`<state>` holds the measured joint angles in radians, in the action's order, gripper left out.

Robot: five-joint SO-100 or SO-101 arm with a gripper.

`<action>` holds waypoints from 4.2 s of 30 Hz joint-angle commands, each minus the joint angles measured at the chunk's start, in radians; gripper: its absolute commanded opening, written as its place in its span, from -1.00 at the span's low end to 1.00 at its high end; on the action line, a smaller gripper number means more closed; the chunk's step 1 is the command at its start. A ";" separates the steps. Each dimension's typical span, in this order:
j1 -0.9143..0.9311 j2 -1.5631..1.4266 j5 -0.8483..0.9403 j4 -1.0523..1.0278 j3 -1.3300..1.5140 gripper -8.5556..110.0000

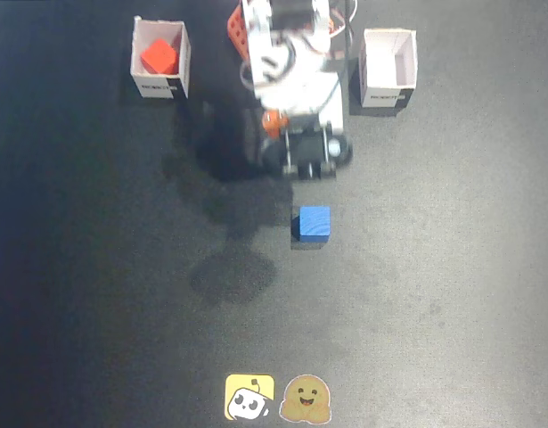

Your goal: Put the red cube in the right box and the blue cube in the left box.

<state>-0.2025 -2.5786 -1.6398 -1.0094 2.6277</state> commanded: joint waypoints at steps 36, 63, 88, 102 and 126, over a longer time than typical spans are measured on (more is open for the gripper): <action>-0.075 0.706 -0.081 0.411 -0.204 -0.56; -0.075 0.704 -0.141 0.443 -0.098 -0.58; -0.164 0.422 -0.221 0.003 -0.249 -0.71; -0.400 0.238 -0.261 -0.232 -0.278 -0.69; -0.945 -0.072 -0.477 -0.566 -0.196 -0.68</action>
<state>-1.1029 -2.6185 -2.0893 -1.5585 2.4375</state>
